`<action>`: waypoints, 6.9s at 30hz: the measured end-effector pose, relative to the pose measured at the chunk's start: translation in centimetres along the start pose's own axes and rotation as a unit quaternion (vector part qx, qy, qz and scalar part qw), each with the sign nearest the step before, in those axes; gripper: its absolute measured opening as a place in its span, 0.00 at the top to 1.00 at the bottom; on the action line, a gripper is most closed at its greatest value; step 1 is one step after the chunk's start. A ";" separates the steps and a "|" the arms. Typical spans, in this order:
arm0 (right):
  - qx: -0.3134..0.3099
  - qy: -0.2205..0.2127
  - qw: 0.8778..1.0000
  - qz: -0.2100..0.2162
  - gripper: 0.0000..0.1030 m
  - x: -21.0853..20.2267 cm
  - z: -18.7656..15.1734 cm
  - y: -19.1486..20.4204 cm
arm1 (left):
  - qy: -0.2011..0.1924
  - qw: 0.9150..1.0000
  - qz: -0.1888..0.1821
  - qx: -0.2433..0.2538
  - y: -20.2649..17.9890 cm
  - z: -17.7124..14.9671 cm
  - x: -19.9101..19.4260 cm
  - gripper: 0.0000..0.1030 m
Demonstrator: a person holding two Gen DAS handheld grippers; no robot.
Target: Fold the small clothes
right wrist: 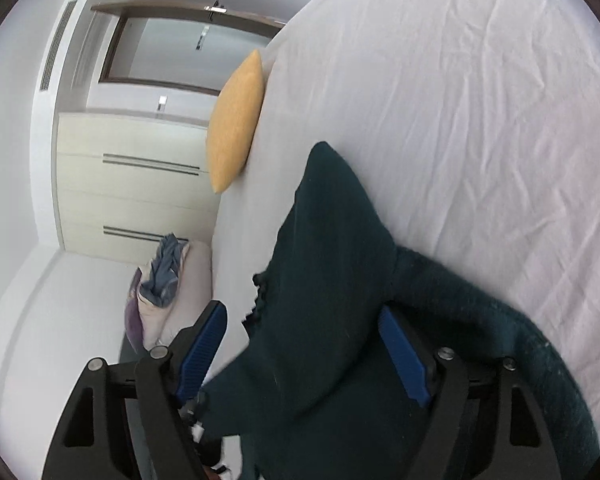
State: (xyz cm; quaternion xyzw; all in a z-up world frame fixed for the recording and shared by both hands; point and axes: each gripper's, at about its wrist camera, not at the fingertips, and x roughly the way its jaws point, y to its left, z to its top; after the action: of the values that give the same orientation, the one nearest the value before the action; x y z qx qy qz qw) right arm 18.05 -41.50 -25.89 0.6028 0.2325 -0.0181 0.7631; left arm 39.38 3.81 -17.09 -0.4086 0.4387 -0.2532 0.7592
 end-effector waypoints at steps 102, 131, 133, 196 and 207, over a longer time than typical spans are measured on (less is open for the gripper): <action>-0.217 0.180 0.959 0.027 0.50 -1.5 -12.2 10.5 | -0.383 0.856 0.058 -0.341 26.4 -10.9 -36.6 0.92; -0.151 0.392 0.908 0.005 0.30 18.7 -17.8 10.6 | -0.102 0.805 0.407 0.420 -2.1 -18.2 -1.5 0.93; -0.157 0.406 0.900 0.006 0.42 19.9 -18.6 11.0 | -0.102 0.812 0.401 0.411 -2.1 -17.9 -2.1 0.93; -0.301 0.209 0.905 -0.217 0.93 11.2 -1.1 8.3 | -0.011 0.885 0.364 0.291 2.7 -8.4 -0.3 0.77; -0.337 0.134 0.895 -0.261 0.82 7.9 -1.8 10.7 | -0.010 0.875 0.376 0.306 2.6 -9.4 -0.5 0.77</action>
State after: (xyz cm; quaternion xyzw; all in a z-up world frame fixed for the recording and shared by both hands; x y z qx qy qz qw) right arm 27.78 -34.94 -19.39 0.2238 0.4733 -0.0559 0.8501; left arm 30.99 1.85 -21.73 0.0376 0.4521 -0.0666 0.8887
